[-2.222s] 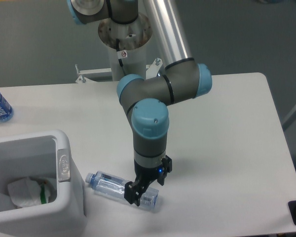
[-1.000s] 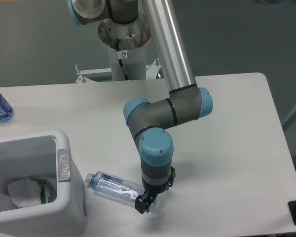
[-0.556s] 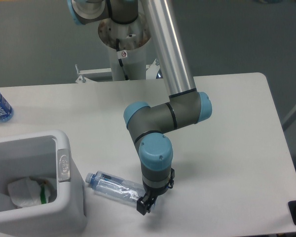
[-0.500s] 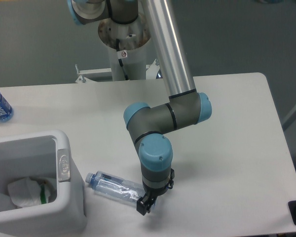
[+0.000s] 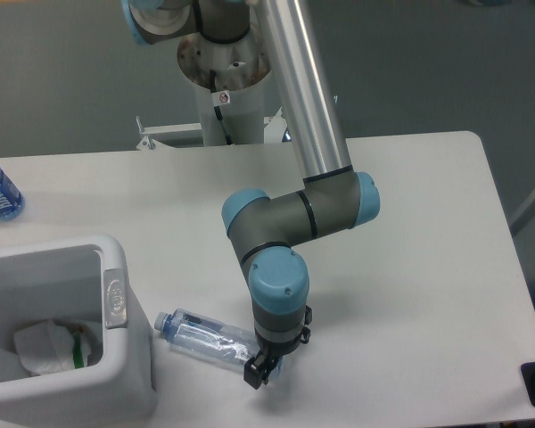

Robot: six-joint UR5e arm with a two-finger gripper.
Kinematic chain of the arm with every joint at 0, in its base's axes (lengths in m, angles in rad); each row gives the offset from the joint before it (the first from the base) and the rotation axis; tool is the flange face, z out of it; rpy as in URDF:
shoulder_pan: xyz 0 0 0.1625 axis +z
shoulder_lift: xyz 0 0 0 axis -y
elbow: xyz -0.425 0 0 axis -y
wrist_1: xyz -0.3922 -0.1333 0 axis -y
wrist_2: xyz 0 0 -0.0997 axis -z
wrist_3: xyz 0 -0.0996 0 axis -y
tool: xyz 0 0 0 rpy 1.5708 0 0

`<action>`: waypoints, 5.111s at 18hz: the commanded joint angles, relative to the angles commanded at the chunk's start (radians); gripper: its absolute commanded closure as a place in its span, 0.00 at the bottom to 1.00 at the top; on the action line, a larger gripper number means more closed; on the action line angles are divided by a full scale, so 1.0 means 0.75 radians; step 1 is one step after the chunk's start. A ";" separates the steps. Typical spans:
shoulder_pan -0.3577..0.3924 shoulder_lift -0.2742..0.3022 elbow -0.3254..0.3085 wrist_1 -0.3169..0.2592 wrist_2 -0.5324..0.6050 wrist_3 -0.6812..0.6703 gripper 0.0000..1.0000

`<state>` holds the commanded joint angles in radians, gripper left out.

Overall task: Place the trash in the trash can
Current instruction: 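Close the gripper on the bottle's body, then lift the bottle off the table, then carry the bottle over the trash bin, then release the bottle into the bin and raise the gripper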

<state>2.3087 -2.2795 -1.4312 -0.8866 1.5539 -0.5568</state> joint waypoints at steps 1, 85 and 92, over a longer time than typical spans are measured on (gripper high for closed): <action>-0.008 -0.004 0.000 0.000 0.002 0.000 0.00; -0.239 0.446 0.354 0.319 -0.241 0.229 0.44; -0.311 0.382 0.354 0.321 -0.243 0.249 0.31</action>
<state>2.0755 -1.9926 -1.1658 -0.6458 1.3714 -0.3698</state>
